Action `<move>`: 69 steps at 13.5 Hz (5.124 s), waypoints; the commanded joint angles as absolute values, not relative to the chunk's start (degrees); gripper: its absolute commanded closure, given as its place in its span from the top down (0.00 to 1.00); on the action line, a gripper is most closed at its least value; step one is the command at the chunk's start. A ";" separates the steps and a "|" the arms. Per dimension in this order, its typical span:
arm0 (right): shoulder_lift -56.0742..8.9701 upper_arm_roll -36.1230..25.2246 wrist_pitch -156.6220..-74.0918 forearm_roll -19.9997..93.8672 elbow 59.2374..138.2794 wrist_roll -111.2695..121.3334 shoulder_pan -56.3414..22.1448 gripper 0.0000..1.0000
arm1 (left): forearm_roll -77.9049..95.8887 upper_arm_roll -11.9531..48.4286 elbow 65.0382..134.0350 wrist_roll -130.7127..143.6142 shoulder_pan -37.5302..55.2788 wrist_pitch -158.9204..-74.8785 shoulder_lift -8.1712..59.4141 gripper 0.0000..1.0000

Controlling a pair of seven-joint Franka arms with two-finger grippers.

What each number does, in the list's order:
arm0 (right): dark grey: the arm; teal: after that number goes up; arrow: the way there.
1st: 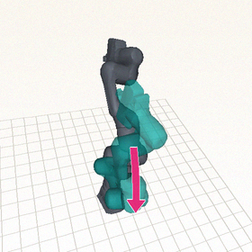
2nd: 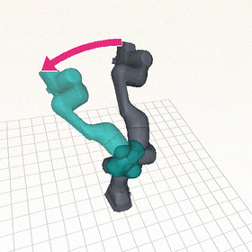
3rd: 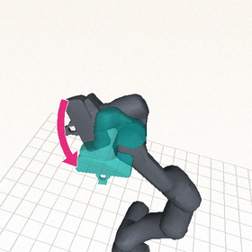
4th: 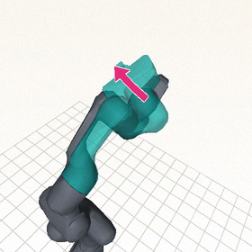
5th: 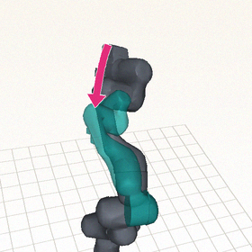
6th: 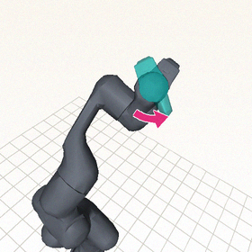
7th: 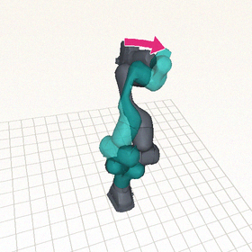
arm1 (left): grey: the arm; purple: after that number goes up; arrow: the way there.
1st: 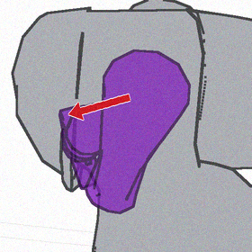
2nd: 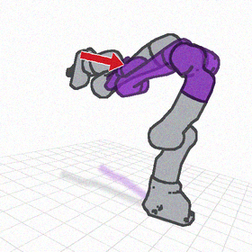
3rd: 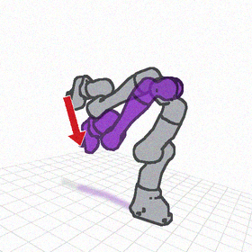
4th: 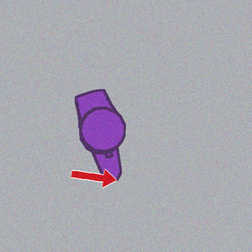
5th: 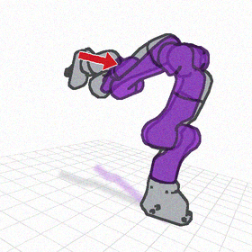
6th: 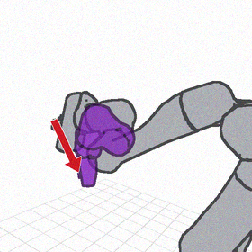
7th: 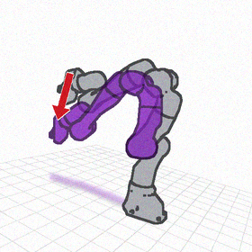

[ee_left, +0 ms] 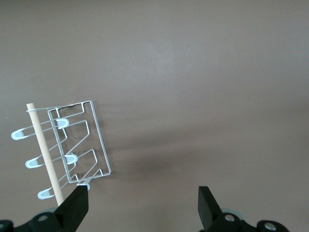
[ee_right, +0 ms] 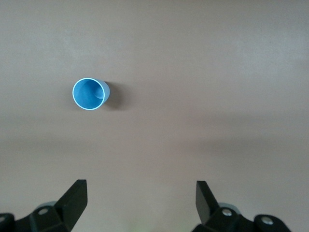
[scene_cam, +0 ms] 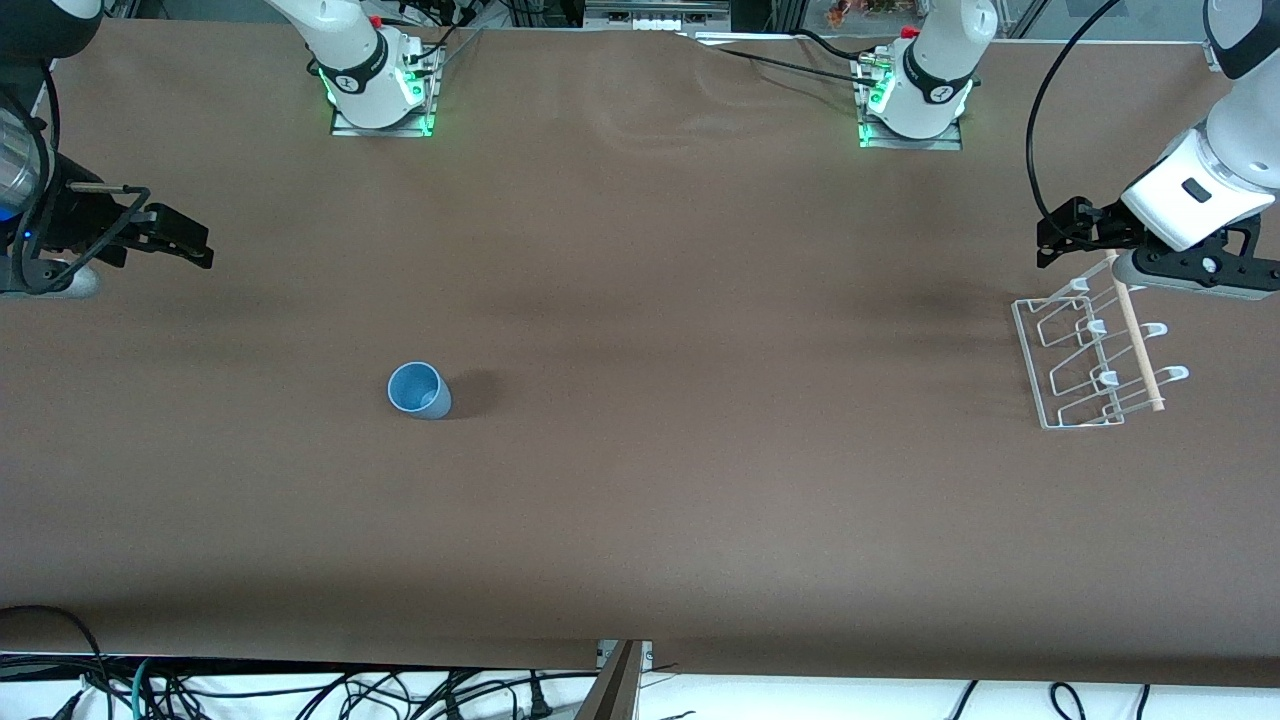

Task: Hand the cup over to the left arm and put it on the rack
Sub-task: 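Reach the right gripper down to the light-blue cup and grasp it, then lift the cup with the right gripper and carry it toward the rack, then hold the cup out while the left gripper reaches and grasps it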

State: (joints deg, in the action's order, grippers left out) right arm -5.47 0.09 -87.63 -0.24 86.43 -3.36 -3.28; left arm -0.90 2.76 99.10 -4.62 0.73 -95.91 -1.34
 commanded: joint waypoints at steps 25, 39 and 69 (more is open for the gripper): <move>-36.99 0.44 -111.26 1.32 86.92 -0.88 -11.42 0.99 | 0.00 2.72 97.82 -4.31 0.88 -95.10 -0.88 1.00; -40.70 1.05 -112.43 2.37 82.27 -18.35 -16.16 0.00 | 0.00 2.72 97.82 -4.31 0.88 -95.01 -0.88 1.00; -41.13 23.73 -128.32 36.91 65.66 -65.92 -31.02 0.00 | 42.60 4.38 100.72 -61.24 1.84 -87.89 7.12 1.00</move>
State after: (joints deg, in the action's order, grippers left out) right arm -40.77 23.64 -128.08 36.35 66.95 -65.28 -30.78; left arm 38.48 3.31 99.62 -55.58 1.41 -88.07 6.73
